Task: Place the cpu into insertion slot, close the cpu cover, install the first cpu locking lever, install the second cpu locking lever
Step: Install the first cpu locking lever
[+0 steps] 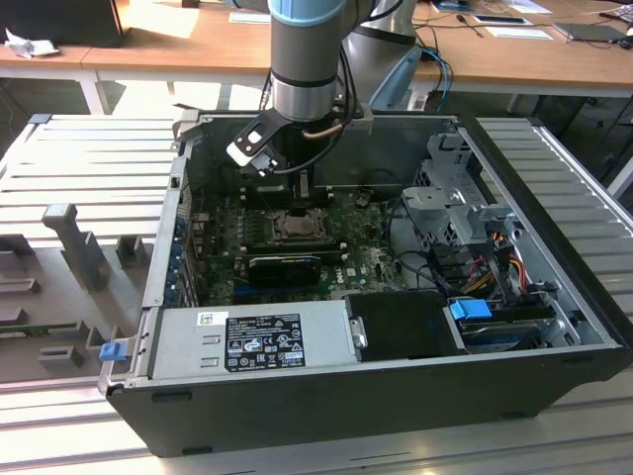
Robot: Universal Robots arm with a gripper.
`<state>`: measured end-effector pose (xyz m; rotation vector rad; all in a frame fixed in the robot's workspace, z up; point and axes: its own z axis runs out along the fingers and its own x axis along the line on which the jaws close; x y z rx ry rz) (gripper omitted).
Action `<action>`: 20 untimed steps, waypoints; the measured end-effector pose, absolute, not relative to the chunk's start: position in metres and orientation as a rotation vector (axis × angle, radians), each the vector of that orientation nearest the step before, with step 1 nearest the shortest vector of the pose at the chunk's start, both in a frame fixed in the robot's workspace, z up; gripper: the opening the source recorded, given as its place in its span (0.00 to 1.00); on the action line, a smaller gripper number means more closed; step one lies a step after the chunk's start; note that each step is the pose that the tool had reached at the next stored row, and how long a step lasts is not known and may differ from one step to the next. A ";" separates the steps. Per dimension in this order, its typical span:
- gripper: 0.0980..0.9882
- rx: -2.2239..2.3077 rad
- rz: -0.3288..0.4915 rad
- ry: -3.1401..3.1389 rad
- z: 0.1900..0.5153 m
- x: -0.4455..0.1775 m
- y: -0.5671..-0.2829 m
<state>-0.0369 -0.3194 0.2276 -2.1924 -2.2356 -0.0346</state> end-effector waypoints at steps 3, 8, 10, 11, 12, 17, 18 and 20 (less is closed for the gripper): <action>0.01 -2.192 -0.034 -2.236 0.228 -0.037 -0.319; 0.01 -2.192 -0.035 -2.236 0.230 -0.037 -0.319; 0.01 -2.192 -0.034 -2.236 0.231 -0.037 -0.319; 0.01 -2.192 -0.034 -2.236 0.231 -0.037 -0.319; 0.01 -2.192 -0.035 -2.236 0.232 -0.037 -0.319; 0.01 -2.192 -0.034 -2.236 0.236 -0.037 -0.319; 0.01 -2.192 -0.034 -2.236 0.238 -0.037 -0.319; 0.01 -2.192 -0.034 -2.236 0.242 -0.037 -0.319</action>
